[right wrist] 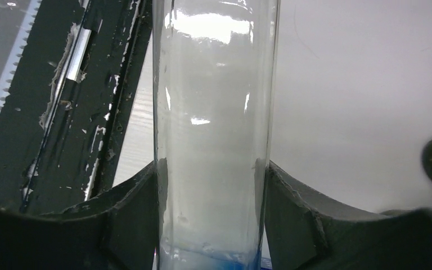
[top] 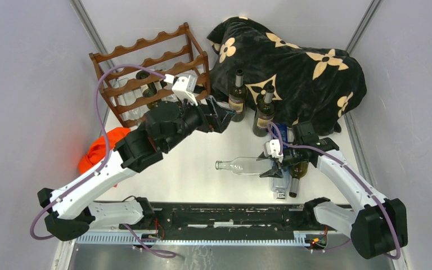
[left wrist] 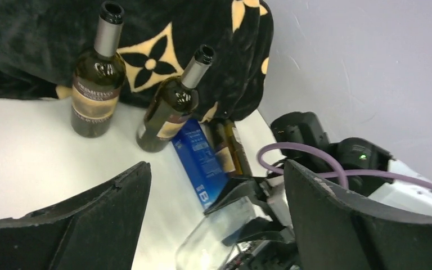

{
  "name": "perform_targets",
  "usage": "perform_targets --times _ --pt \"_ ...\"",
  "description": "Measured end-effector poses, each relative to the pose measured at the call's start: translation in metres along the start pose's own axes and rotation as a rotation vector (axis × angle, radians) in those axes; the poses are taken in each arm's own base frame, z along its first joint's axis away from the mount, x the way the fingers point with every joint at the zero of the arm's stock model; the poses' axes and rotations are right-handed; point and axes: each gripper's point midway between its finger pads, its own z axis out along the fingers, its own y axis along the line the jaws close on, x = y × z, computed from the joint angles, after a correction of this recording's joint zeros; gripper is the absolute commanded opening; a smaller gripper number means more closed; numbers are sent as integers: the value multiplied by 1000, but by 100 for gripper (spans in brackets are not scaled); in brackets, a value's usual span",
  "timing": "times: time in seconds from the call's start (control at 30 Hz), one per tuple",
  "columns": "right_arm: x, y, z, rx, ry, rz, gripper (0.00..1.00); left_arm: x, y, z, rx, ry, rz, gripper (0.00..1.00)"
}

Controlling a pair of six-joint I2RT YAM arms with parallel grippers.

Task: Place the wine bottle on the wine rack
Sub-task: Pick up the wine bottle from the center of the board.

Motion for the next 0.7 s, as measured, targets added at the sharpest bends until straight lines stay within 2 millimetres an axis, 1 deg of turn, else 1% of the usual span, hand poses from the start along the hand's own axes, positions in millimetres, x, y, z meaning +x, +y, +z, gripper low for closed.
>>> perform_targets --times 0.03,0.13,0.2,0.27,0.3,0.4,0.47,0.5,0.53,0.6,0.7 --pt "-2 -1 -2 3 4 -16 0 2 4 -1 2 13 22 87" --pt "-8 -5 -4 13 14 -65 0 2 9 1 51 39 62 83" --pt "-7 -6 -4 17 33 -81 0 11 10 2 89 67 73 84" --pt "-5 -8 -4 27 66 -105 0 33 16 1 119 125 84 86" --pt "-3 -9 -5 37 87 -127 0 46 23 1 129 158 90 86" --pt "-1 -12 -9 57 139 -203 0 86 55 0 142 266 75 92" --pt "1 -12 -10 55 167 -251 0 104 76 0 146 306 42 96" --pt "4 -11 -11 47 185 -276 0 116 80 -1 165 332 18 99" --pt "5 -10 -11 40 194 -290 0 122 90 0 165 337 -9 100" --pt "8 -8 -10 23 213 -324 0 138 88 -2 223 370 -48 100" --pt "8 -5 -7 -1 222 -371 0 156 80 -5 309 403 -99 100"
